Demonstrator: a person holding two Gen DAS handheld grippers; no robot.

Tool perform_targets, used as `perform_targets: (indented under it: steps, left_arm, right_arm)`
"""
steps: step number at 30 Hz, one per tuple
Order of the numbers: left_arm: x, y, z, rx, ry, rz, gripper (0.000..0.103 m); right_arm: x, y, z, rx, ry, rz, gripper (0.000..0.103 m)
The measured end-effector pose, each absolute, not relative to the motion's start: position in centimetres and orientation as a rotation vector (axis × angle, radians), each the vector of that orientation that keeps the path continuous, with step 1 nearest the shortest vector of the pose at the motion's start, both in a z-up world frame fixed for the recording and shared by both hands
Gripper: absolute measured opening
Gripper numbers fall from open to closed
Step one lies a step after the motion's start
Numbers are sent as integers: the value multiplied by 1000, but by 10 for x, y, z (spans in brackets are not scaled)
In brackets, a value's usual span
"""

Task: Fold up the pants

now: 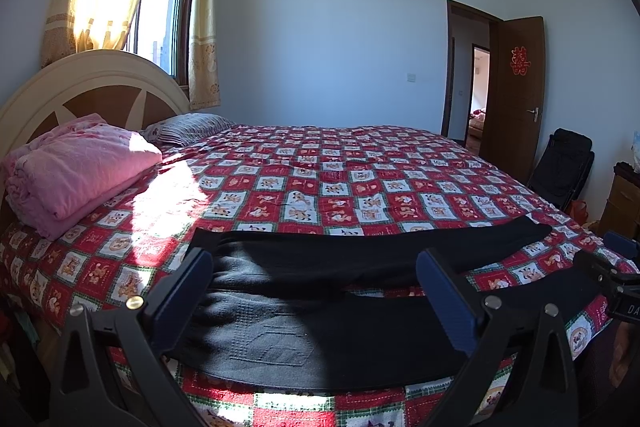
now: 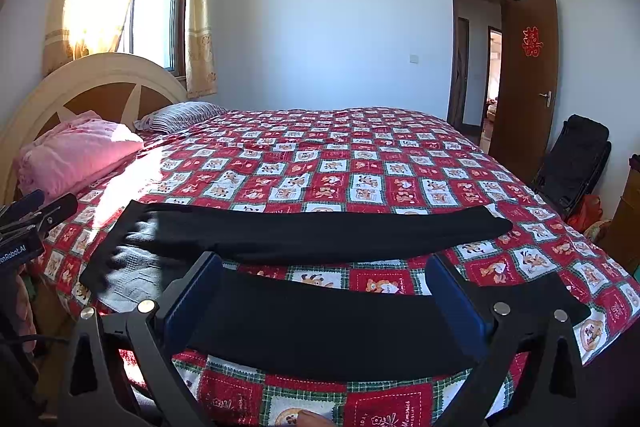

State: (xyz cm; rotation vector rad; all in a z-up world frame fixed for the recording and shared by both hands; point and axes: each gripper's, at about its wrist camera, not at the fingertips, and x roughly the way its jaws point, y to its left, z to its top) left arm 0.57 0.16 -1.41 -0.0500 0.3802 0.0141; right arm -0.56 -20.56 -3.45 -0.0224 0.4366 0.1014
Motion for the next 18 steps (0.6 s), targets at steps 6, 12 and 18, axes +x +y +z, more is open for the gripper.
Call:
perform_targets:
  steps: [6, 12, 18]
  left_arm:
    - [6, 5, -17, -53, 384, 15, 103]
    - [6, 5, -17, -53, 384, 15, 103]
    - [6, 5, -19, -55, 387, 14, 103]
  right_arm:
    - [-5, -205, -36, -25, 439, 101, 102]
    - [-5, -204, -37, -25, 440, 101, 102]
    - [-4, -203, -40, -28, 442, 101, 102]
